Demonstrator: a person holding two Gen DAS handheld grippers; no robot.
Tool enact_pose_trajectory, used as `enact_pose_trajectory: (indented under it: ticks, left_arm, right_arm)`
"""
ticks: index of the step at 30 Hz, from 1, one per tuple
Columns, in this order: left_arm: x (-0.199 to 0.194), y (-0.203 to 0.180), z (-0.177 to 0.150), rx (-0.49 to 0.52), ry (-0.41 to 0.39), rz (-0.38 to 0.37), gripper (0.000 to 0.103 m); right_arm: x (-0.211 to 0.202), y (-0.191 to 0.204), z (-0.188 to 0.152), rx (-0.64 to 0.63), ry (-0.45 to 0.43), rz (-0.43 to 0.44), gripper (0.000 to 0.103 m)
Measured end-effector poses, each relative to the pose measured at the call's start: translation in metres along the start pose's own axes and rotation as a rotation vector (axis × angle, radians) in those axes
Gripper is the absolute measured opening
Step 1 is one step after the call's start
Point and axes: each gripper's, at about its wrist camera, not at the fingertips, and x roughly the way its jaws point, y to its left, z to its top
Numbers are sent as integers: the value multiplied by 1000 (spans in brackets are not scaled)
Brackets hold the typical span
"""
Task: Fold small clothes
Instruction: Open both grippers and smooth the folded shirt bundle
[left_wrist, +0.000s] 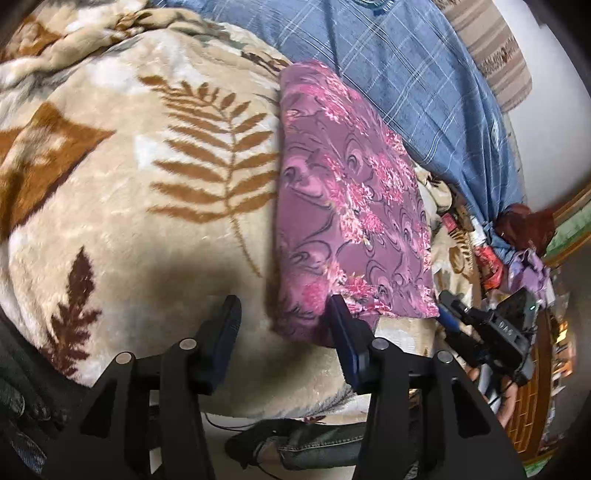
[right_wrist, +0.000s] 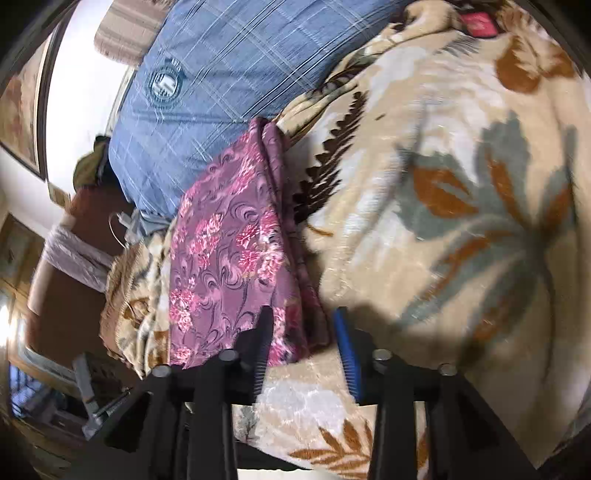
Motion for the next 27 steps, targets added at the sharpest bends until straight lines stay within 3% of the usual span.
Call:
enact_pose_trajectory:
  ticks: [11,13,15,18,21,24,27]
  left_arm:
    - [20,4,13,-73,24,-101,50]
    - [22,4,15,-70,23,-116,48]
    - [25,0,16,-50,23,-116,32]
    - [23,3,18,-62,18,-126,14]
    - [5,1,22,-71,-2,-151,11]
    - [-18,-8,24,-18,-14,-104,11]
    - [-14,-2,23,23,16,-36,11]
  right_arm:
    - [29,-5,3,34,85,87,37]
    - [30,-10,2,55,87,111,24]
    - [33,-12,0,53,99,114,16]
    - [33,-12,-1,37,96,101,12]
    - [25,-6,-1,36,91,93,11]
    - [-4,10,-8,35,52,150,10]
    - [-16,23,-27,-17,38,123,10]
